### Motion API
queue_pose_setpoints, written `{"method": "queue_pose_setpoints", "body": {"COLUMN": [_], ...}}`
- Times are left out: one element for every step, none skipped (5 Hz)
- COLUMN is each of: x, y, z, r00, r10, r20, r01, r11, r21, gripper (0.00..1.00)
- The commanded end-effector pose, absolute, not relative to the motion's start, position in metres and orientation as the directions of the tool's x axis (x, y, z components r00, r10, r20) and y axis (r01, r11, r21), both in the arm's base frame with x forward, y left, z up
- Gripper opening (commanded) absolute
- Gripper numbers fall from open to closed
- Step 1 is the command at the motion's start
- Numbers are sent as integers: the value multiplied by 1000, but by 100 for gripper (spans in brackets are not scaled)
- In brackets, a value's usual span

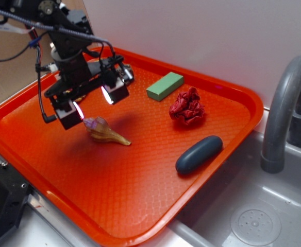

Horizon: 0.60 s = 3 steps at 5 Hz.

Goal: Grab the shell.

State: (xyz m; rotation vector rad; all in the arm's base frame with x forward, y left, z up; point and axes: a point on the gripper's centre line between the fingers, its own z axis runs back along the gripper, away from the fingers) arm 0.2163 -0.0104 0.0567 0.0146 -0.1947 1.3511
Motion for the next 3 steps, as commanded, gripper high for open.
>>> {"method": "queue_pose_setpoints", "body": {"x": [211,211,212], "y": [-22,-28,-21], "z": [22,8,28], "r00": [241,311,350], "r10": [970,950,934], "r20": [11,25,78], "r01": [-960,-935,-911], "r11": [240,310,358], "r21": [-145,-174,-205], "gripper": [100,0,0]}}
